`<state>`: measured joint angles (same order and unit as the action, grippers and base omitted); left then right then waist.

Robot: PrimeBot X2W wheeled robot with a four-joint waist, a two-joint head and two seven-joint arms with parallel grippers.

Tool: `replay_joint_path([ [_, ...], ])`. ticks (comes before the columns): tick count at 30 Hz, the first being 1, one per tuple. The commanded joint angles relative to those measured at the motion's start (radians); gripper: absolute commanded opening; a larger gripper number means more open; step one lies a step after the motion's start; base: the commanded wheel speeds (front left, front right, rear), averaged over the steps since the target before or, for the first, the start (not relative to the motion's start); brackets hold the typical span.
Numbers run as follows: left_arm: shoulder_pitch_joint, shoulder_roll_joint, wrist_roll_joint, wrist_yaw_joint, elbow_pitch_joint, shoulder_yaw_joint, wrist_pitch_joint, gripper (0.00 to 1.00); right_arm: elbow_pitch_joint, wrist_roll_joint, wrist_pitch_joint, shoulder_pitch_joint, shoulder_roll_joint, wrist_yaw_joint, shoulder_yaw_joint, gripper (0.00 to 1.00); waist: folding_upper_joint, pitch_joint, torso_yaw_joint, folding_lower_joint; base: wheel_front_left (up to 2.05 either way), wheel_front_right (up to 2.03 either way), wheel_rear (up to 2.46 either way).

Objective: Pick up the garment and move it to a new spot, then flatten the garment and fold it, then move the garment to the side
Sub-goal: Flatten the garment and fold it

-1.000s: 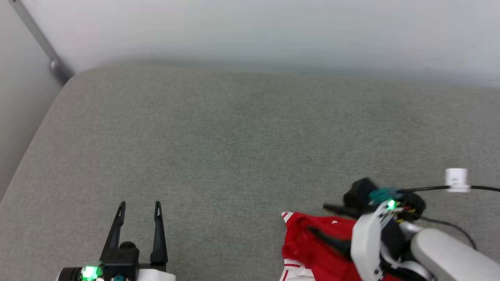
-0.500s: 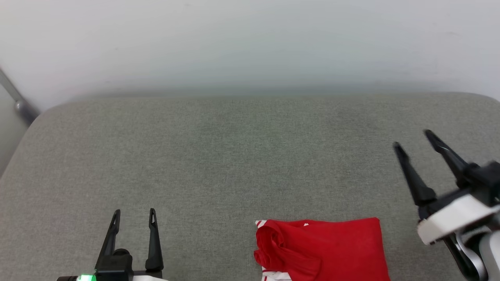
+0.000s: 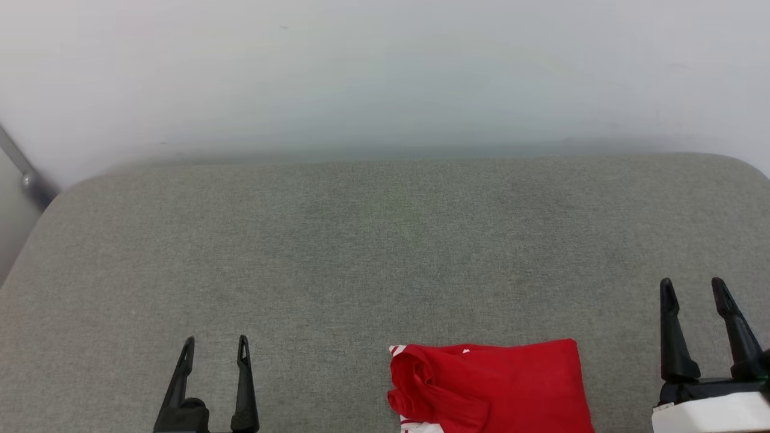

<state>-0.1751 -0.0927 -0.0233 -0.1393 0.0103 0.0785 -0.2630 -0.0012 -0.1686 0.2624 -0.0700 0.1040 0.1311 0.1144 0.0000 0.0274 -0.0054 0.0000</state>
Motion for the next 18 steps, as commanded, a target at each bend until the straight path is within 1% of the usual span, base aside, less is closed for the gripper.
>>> replay_joint_path([
  [1,-0.009,0.0,-0.002,0.004,0.003,-0.002,-0.002,1.0,-0.007,0.007,0.002,-0.022,-0.01,-0.001,0.003,1.0,0.0,0.001,0.001,0.0,0.0,0.0,0.0],
  [7,-0.026,0.004,-0.002,0.014,0.0,-0.002,-0.002,1.0,-0.046,0.013,0.003,-0.093,-0.044,-0.001,0.011,1.0,0.0,0.011,0.008,0.0,0.0,0.0,0.0],
  [18,-0.033,0.016,-0.005,0.025,0.008,-0.008,-0.002,1.0,-0.036,0.002,0.003,-0.14,-0.056,-0.001,-0.002,1.0,0.0,0.011,0.026,0.0,0.0,0.0,0.0],
])
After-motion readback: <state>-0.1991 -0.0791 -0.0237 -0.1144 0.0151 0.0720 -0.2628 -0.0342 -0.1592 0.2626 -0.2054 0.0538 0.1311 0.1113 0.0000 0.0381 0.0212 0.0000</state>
